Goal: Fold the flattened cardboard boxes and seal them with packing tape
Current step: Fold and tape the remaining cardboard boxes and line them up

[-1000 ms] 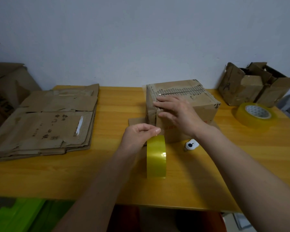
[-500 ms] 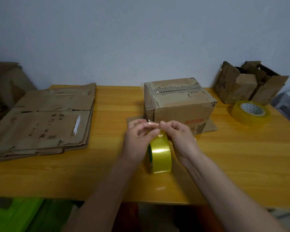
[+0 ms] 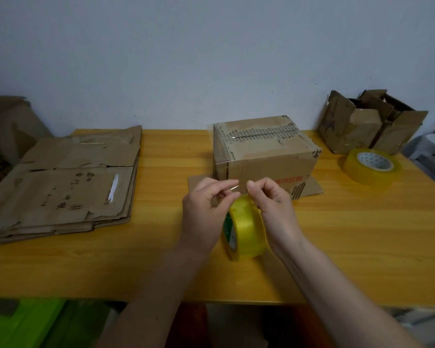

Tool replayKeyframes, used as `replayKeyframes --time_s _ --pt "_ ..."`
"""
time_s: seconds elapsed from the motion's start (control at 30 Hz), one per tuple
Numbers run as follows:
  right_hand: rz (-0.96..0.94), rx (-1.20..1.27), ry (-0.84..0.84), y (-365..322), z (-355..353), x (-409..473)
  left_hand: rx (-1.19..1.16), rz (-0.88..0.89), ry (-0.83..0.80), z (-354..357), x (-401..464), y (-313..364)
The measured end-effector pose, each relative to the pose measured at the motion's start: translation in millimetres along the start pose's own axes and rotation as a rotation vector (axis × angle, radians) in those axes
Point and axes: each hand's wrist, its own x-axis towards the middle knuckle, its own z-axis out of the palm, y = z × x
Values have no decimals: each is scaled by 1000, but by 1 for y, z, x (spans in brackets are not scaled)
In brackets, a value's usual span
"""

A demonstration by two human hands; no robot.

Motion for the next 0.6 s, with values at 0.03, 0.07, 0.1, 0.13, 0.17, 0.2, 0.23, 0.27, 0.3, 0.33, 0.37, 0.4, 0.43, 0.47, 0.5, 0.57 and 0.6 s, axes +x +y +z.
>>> replayKeyframes --time_s 0.03,0.07,0.1,0.13,0.17,0.2,0.23,0.27,0.3,0.33,0.37,0.4,0.43,0.47,0.5,0.57,0.6 --pt "-19 -32 -11 0 -2 0 82 37 19 0 1 1" --pt "-37 -72 -19 1 -5 0 146 68 33 0 2 1" --pt "-51 -120 -24 2 -8 1 201 85 38 1 3 2" --pt "-62 -172 -25 3 -11 2 249 82 36 2 3 3" --pt "-68 -221 -25 2 -15 3 288 56 30 4 3 4" --pt "-66 -254 -24 1 -18 4 305 18 18 6 3 5" --pt "-59 -277 -18 -2 -20 3 292 -26 -3 8 3 6" --pt "-47 -313 -9 -3 -23 3 255 -70 -31 12 4 7" --pt "-38 -365 4 -6 -25 1 207 -118 -60 15 5 9" --pt "-28 -429 20 -9 -26 -2 169 -160 -78 19 6 12" --pt "-17 -497 26 -13 -26 -5 148 -188 -81 23 7 15" --pt "-4 -556 21 -16 -28 -9 143 -205 -72 27 8 17" --pt "21 -598 11 -16 -31 -12 140 -219 -56 31 8 19" --pt "58 -626 6 -16 -35 -15 139 -234 -39 35 7 20" --pt "114 -652 -12 -15 -39 -18 134 -248 -28 39 7 20" --pt "247 -598 -72 -12 -53 -22 98 -278 -32 47 4 19" --pt "297 -518 -104 -11 -61 -24 58 -283 -52 53 2 20"
